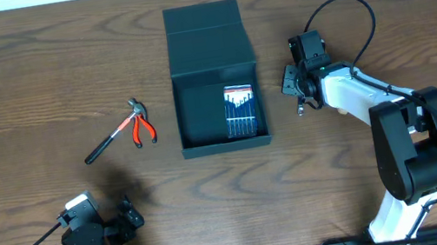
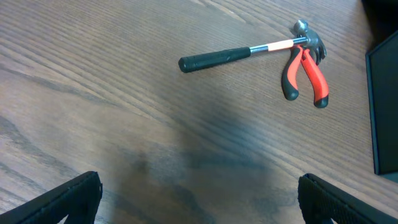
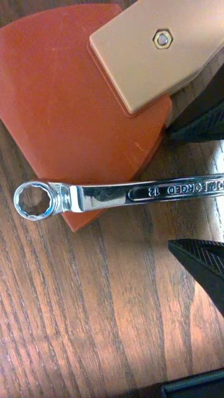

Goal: Pack container
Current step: 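Lower the right gripper and grasp the chrome wrench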

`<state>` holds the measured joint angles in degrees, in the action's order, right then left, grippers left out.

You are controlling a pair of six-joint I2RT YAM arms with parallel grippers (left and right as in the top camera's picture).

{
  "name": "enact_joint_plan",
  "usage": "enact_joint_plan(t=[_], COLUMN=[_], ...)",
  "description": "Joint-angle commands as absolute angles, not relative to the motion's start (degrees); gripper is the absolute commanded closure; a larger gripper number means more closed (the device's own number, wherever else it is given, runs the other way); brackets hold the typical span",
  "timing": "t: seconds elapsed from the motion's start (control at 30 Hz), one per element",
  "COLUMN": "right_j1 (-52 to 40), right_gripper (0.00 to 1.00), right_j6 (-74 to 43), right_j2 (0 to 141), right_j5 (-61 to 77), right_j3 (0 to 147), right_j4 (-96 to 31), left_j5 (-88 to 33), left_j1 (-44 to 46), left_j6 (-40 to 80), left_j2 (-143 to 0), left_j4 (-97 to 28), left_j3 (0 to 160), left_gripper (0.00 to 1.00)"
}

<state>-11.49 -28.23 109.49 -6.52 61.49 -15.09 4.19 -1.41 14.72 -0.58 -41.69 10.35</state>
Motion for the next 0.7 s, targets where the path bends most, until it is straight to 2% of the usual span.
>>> enact_joint_plan(t=[0.0, 0.3, 0.67], right_j1=[-11.2, -11.2, -11.2], right_gripper=[0.62, 0.81, 0.92], right_j6=[-28.6, -28.6, -28.6], right_j2=[111.8, 112.7, 113.3], right_j5=[-6.9, -7.1, -7.1], right_j3=[61.5, 61.5, 61.5], right_j4=[-15.4, -15.4, -15.4], left_j5=[3.6, 3.6, 3.6], left_j1=[-1.7, -1.7, -1.7], left_j6=[13.8, 13.8, 13.8], left_j2=[-0.2, -0.2, -0.2], left_j4=[-41.9, -41.9, -41.9], left_j3=[9.4, 9.4, 9.5], left_gripper=[0.01, 0.01, 0.01])
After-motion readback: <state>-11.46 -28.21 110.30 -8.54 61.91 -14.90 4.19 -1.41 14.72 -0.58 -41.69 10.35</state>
